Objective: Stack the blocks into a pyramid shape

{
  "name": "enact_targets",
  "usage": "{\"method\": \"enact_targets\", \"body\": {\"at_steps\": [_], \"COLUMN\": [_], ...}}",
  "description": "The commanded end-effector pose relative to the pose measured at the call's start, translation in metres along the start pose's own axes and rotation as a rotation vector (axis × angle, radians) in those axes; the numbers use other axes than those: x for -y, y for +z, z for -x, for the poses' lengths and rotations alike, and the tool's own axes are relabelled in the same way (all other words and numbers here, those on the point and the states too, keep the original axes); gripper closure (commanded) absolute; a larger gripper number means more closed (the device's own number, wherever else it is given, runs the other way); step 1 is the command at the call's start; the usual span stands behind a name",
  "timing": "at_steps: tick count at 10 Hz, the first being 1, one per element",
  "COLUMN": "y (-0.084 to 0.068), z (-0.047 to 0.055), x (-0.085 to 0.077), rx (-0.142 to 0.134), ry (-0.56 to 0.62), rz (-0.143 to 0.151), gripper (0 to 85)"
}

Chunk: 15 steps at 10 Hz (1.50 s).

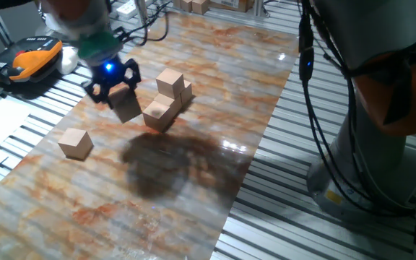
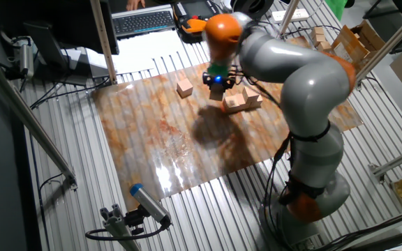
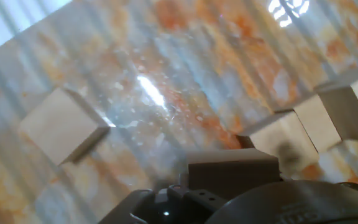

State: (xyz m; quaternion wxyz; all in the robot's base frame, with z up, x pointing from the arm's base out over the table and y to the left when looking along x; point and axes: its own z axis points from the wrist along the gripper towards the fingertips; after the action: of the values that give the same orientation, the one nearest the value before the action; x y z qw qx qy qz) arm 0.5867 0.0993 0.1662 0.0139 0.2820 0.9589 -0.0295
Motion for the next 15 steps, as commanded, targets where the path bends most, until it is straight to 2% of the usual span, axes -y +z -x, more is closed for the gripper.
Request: {"method": "enact_targets", "body": {"at_steps": [1,3,4,6,7,8,9,10,12,14,15], "y": [0.003,0.012,0.015,0.014,0.012,0.011,0.011,0.013,0.017,0.017,0.017], "z": [-0.002,-0.004,-0.002,-0.002,-0.002,-0.003,-0.004,-0.007,-0.011,-0.011,-0.012], "x": [0.005,0.016,0.017,0.018,0.020,0.022,0.024,0.028,0.036,0.036,0.037], "rx": [-0.040,-0.043,-0.054,-0.073,-0.079,-0.097,-0.111,-0.115,-0.119,-0.114,-0.109], "ry": [0.772,0.902,1.022,1.237,1.301,1.411,1.469,1.491,1.513,1.531,1.534], "rz": [-0.011,-0.015,-0.014,-0.053,-0.084,-0.169,-0.233,-0.251,-0.207,-0.175,-0.135], "gripper": [85.0,85.0,85.0,85.0,85.0,85.0,85.0,85.0,85.0,85.0,85.0]}}
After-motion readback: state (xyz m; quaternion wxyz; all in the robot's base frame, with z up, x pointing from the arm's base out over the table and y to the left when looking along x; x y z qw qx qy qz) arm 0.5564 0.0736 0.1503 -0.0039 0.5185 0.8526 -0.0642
